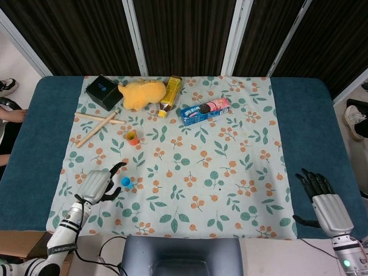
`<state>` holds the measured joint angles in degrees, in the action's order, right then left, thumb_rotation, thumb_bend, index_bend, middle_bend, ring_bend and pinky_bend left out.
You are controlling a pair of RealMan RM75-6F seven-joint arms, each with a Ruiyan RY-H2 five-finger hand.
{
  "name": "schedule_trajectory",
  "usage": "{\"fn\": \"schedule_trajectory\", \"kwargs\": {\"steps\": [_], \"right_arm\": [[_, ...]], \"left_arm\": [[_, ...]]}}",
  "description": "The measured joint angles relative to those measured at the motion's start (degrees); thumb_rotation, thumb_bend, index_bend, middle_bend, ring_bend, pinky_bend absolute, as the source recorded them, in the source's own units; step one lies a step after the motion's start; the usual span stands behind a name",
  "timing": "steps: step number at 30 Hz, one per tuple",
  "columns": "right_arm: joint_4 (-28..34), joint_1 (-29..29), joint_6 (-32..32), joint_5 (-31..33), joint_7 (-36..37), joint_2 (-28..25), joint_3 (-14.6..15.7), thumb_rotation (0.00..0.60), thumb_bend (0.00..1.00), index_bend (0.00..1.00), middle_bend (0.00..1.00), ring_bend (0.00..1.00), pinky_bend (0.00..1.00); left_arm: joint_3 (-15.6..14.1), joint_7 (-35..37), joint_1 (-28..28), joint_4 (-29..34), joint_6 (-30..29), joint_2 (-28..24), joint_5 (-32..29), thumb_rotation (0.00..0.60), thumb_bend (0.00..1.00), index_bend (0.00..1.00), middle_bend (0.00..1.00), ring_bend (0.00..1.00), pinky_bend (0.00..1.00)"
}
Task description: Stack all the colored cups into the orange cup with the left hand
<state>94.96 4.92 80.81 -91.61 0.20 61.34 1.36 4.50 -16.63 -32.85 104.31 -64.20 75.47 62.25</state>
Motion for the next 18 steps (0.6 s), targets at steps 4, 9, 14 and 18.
{"fn": "schedule_trajectory", "kwargs": {"steps": [4, 9, 14, 18], "right_arm": [[-0.1, -0.2, 0.6, -0.4, 0.6, -0.2, 0.1, 0.6, 0.13, 0.0, 0.0, 0.0, 0.0], [-0.2, -0.2, 0.5, -0.6, 1.0, -0.3, 0.3, 0.6, 0.13, 0.0, 0.0, 0.0, 0.0], [-0.2, -0.2, 0.6, -0.7, 1.3, -0.5, 0.4, 0.6, 0.13, 0.0, 0.0, 0.0, 0.0], [-0.1, -0.3, 0.9, -0.9, 1.5, -0.6, 0.5, 0.6, 0.13, 0.0, 0.0, 0.0, 0.0]], "left_arm": [[-0.8, 0.2, 0.6, -2.6, -0.1, 2.8, 0.8, 0.6, 0.38, 0.18, 1.0, 1.0, 1.0], [-1.4, -0.2, 1.0, -4.6, -0.1, 5.3, 1.4, 0.6, 0.38, 0.19, 1.0, 1.0, 1.0], [-1.0, -1.3, 1.0, -6.9, 0.4, 7.3, 0.3, 0.6, 0.38, 0.22, 1.0, 1.0, 1.0], [-0.7, -1.7, 1.0, -8.7, 1.0, 8.3, -0.9, 0.6, 0.38, 0.23, 1.0, 1.0, 1.0]]}}
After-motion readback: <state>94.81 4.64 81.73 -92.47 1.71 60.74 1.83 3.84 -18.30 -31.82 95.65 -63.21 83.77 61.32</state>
